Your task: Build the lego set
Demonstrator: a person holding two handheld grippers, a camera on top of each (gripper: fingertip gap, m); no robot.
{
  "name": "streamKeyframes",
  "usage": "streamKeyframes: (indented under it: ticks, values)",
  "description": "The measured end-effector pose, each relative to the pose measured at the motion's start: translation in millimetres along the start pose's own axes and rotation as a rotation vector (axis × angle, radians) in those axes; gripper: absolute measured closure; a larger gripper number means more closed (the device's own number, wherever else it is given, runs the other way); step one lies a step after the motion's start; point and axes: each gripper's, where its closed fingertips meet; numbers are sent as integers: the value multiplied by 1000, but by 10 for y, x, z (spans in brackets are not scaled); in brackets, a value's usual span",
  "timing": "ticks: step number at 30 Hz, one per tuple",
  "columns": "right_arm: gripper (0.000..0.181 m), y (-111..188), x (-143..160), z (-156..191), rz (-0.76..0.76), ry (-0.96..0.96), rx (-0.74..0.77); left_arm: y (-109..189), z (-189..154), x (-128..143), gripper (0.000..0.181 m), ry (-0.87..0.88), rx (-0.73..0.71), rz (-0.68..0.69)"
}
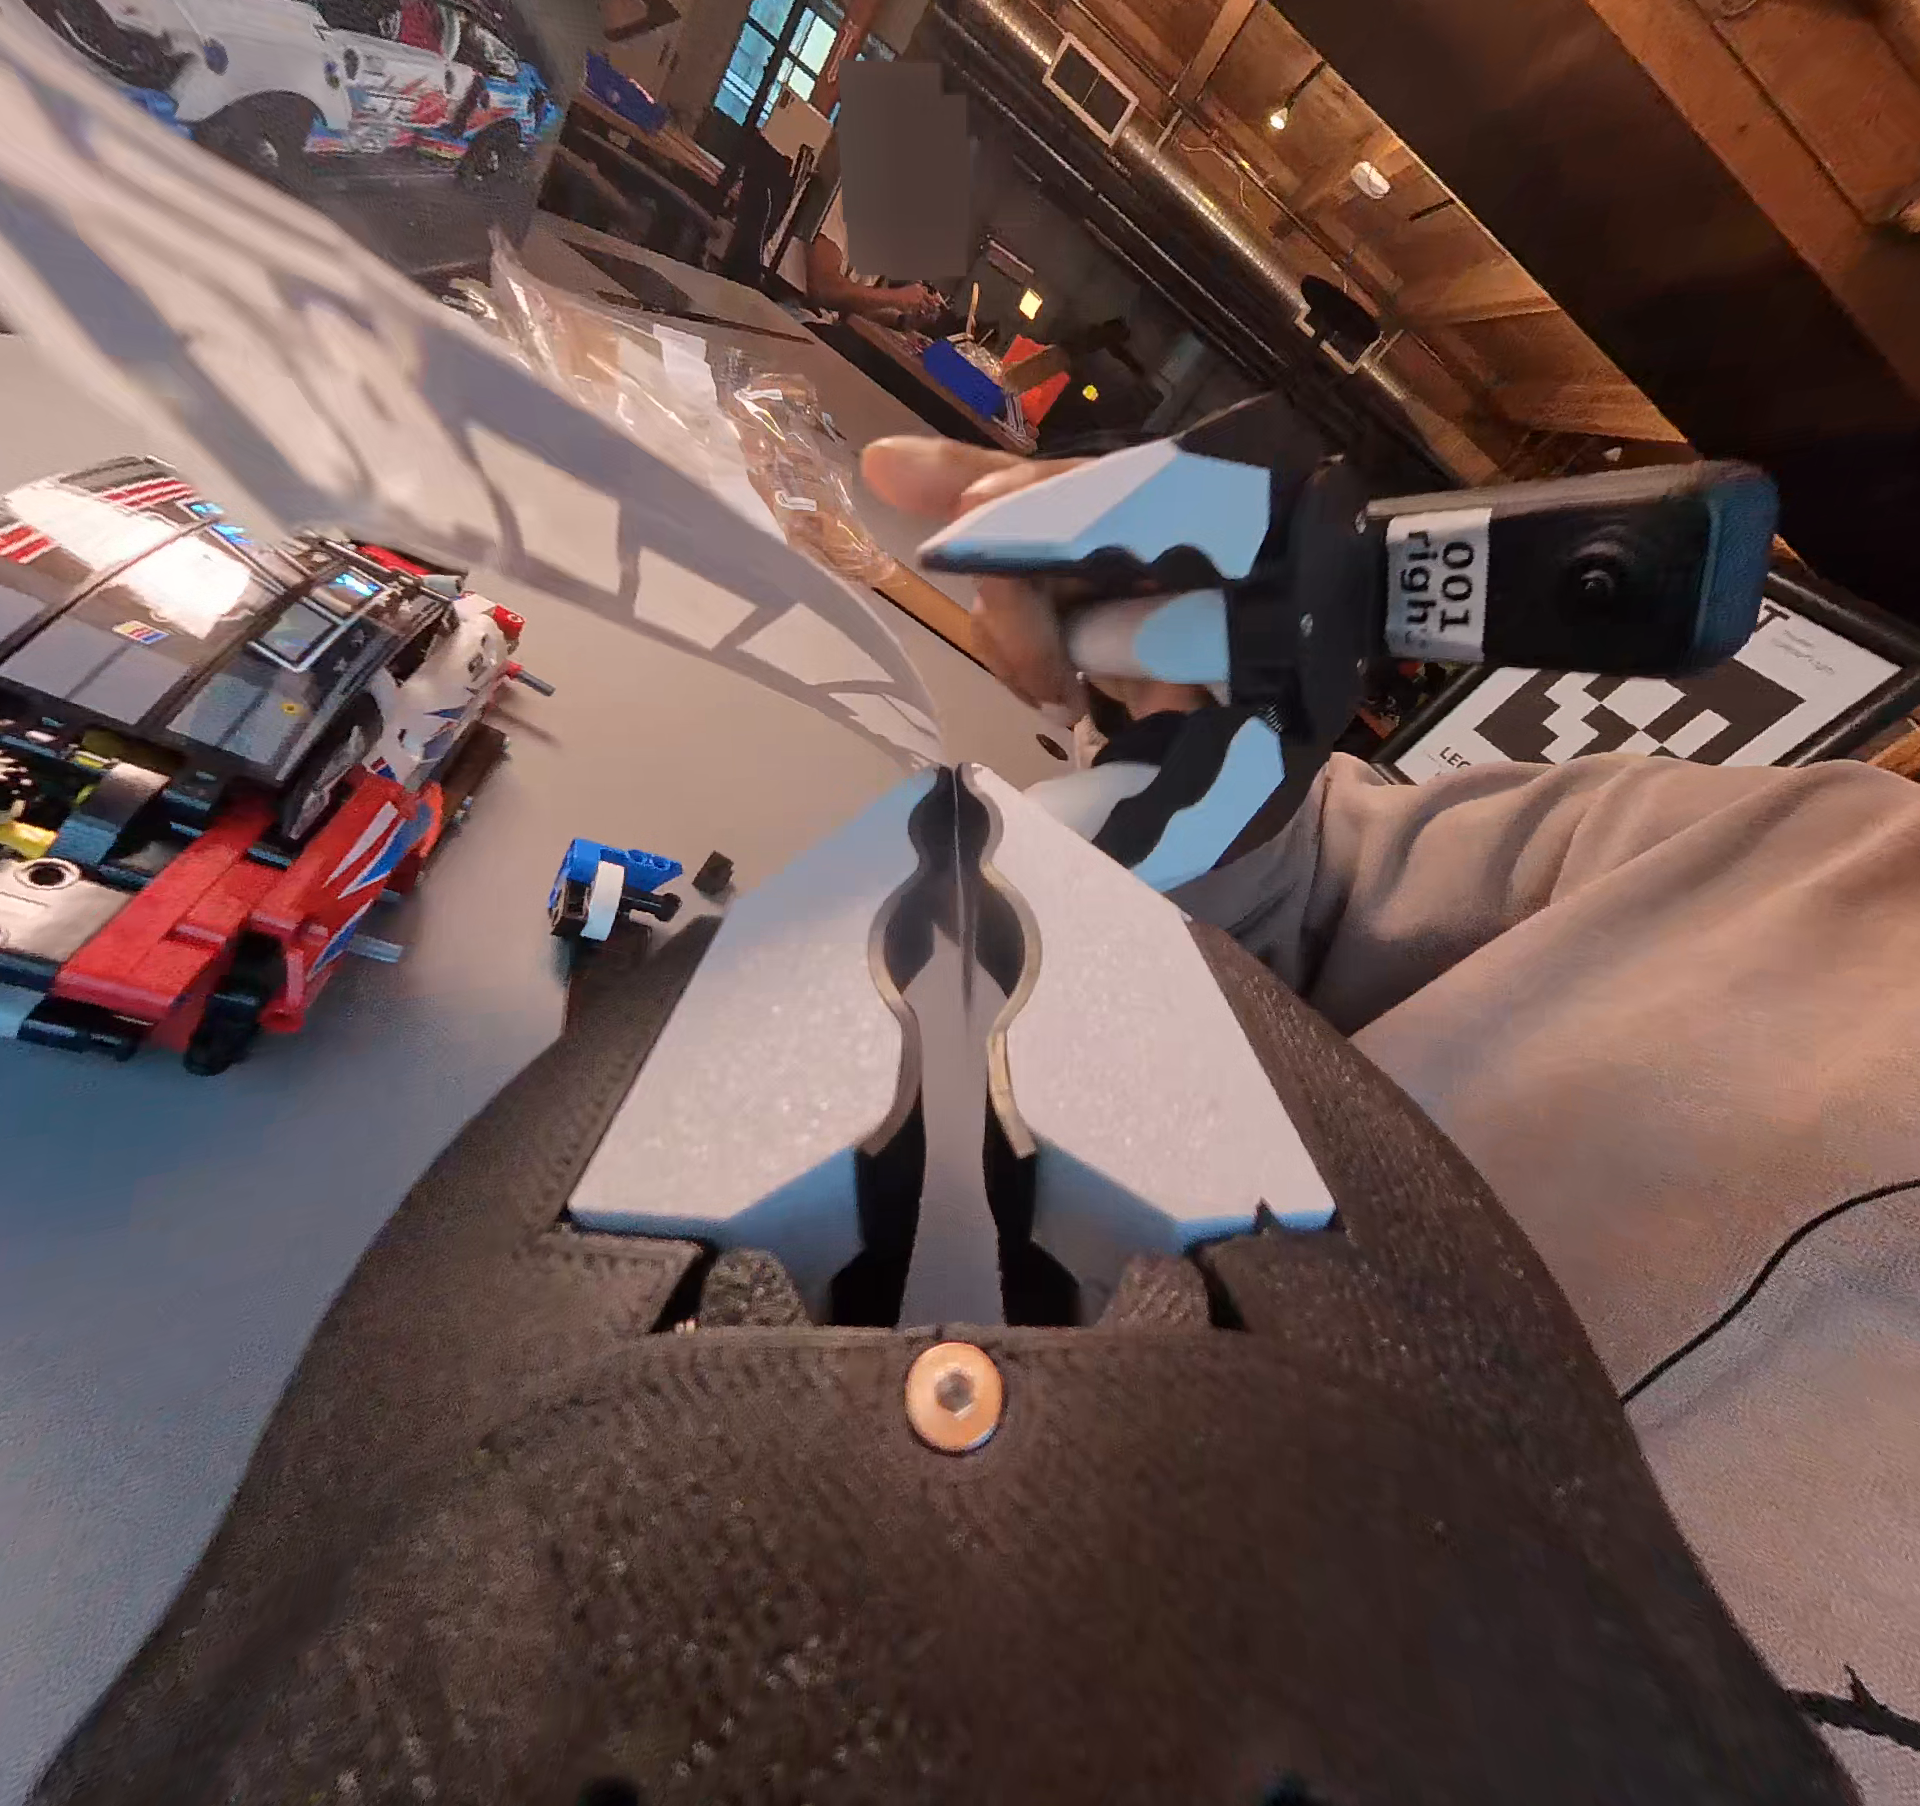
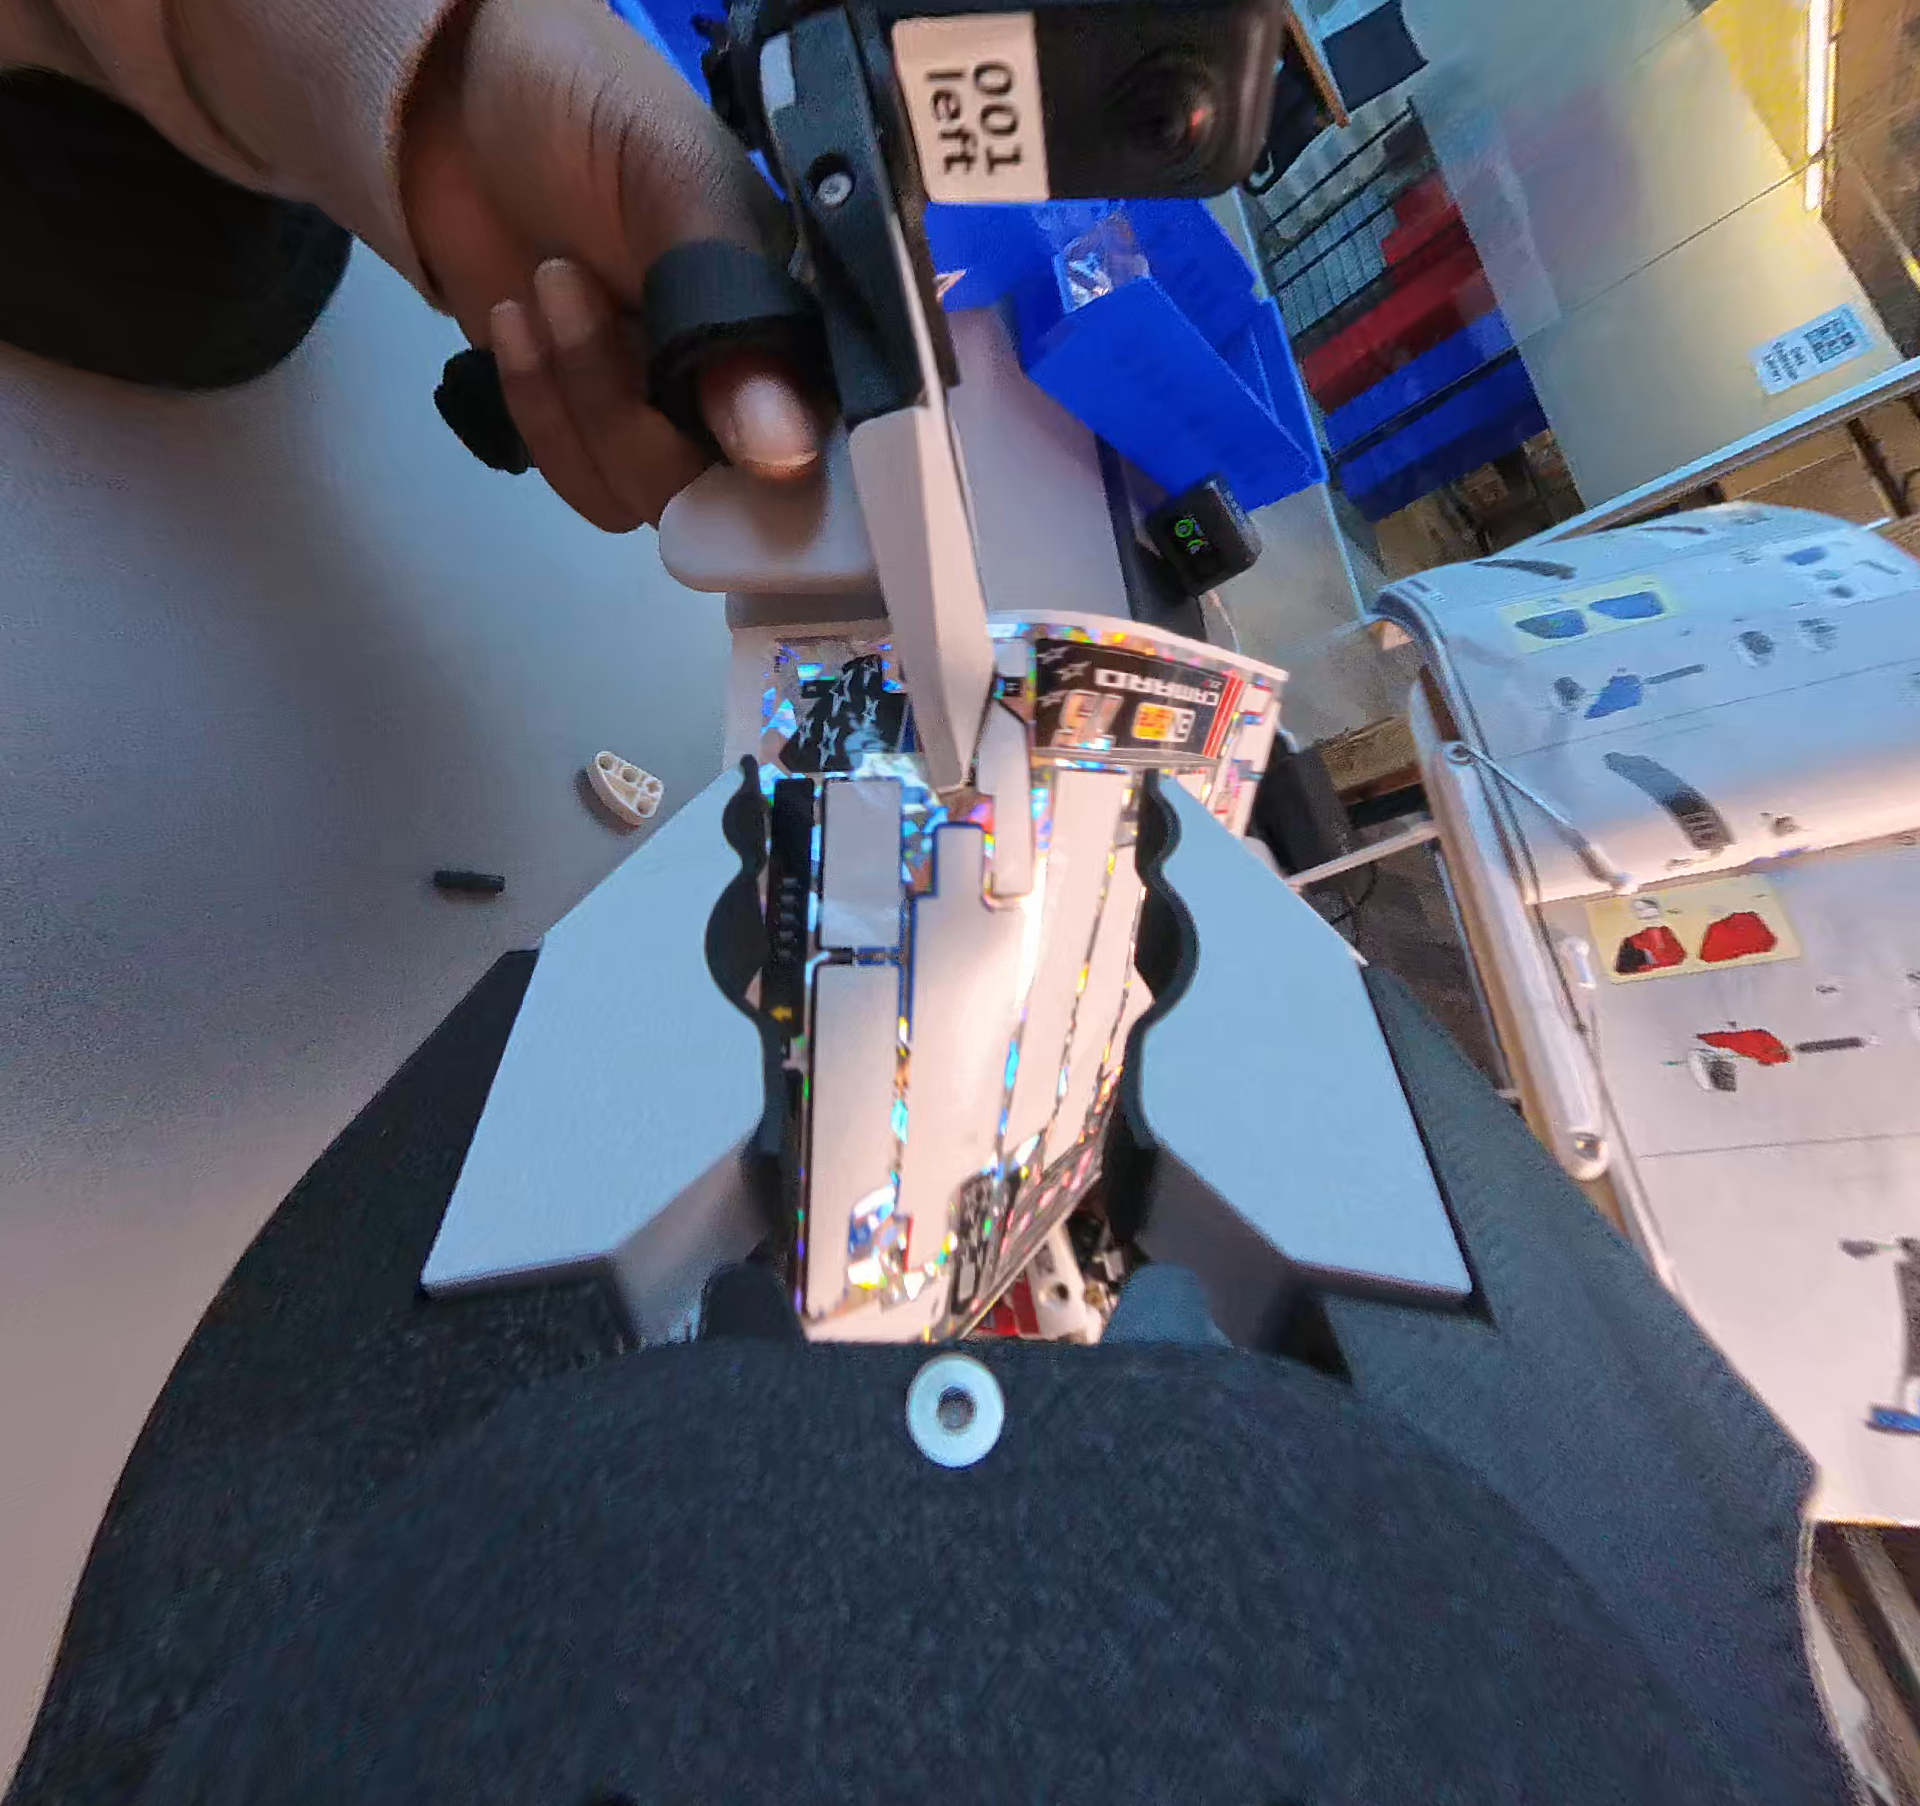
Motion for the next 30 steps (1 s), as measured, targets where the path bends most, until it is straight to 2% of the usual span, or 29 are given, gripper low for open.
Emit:
streamKeyframes:
  ticks: [2, 4, 6, 9, 12, 16, 21, 25, 30]
  values:
    - [117, -114, 46, 101, 1, -25, -10, -23, -24, 21, 181, -6, -1, 5]
    - [137, -153, 47, 117, -24, -55, -7, -12, -56, 7, 181, -20, 6, -8]
    - [149, -152, 26, 128, -55, -96, -18, 22, -97, -10, 179, -34, 30, -16]
    - [166, -115, 59, 62, -69, -114, 5, 85, -76, 3, 160, -125, 7, 10]
    - [170, -84, 84, 87, -73, -154, -42, 101, -115, 19, 170, -253, -19, 41]
    - [173, -92, 46, 71, -98, -131, -14, 60, -153, 43, 180, -430, -73, 82]
    - [169, -46, -39, 73, -149, -107, -6, 71, -118, -10, 181, -645, -204, 100]
    - [165, -27, -74, 52, -157, -84, 23, 79, -116, -32, 181, -668, -229, 90]
    - [176, -14, -93, 57, -170, -136, -9, 71, -132, -17, 181, -675, -226, 88]
Point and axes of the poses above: each gripper's, where its closed fingertips meet, y back along the fingers, x out of its underside, z = x × y across the jaws, and after that the axes turned 4 degrees about x, right-handed
